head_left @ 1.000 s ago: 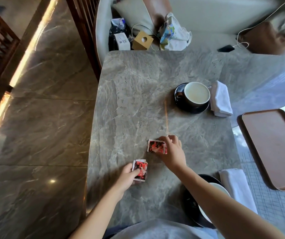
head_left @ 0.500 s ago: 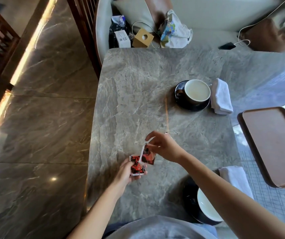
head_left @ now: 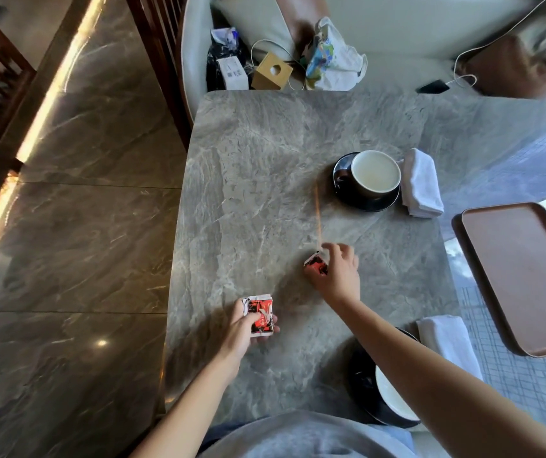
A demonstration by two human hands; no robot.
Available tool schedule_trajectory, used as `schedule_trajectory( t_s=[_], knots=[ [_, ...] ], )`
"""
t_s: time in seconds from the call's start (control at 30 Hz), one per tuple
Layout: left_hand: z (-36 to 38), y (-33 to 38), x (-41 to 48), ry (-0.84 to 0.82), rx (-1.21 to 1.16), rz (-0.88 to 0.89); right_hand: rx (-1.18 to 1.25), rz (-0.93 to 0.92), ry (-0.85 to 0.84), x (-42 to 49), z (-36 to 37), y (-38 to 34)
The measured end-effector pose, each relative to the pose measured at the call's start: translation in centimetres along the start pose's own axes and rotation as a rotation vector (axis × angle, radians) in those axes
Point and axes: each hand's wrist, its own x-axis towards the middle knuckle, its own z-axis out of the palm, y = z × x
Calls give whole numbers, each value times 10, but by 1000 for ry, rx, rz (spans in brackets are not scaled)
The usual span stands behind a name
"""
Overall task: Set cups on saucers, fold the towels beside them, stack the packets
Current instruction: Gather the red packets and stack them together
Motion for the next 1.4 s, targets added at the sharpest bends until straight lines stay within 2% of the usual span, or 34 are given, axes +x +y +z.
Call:
schedule_trajectory(
  t_s=[0.1,0.23,0.4,0.53,0.67,0.87,0.97,1.03,1.13,1.23,1.33,1.4],
  knots=[
    [1,1,0,-28,4,13,-143,-7,-48,-6,2,17],
    [2,3,-1,-44,-26,13,31,-76,-57,-11,-1,14],
    [1,2,-1,-25,-27,-3,303,-171,-358,-9,-15,-7],
    [3,2,-1,-33,-69,-8,489,-224,-528,-13,-24,-28],
    [6,6,-3,-41,-161,-63,492,-217,-728,-14,-27,-46],
    [5,5,-5,-31,-160,-68,130,-348,-766,-26,-17,-52],
    [5,2,-6,-28,-116,-60,44,-442,-616,-34,-12,-52],
    [7,3,-6,-17,-87,-29,80,-462,-516,-42,-8,-52],
    [8,4,-8,21,-18,30,216,-365,-402,-55,3,-50],
    [8,6,-8,81,2,63,606,-22,-262,-65,12,-51],
    [14,10,-5,115,30,98,937,418,-417,-71,25,-64],
    [20,12,-3,130,37,124,995,508,-459,-77,36,-73]
  ],
)
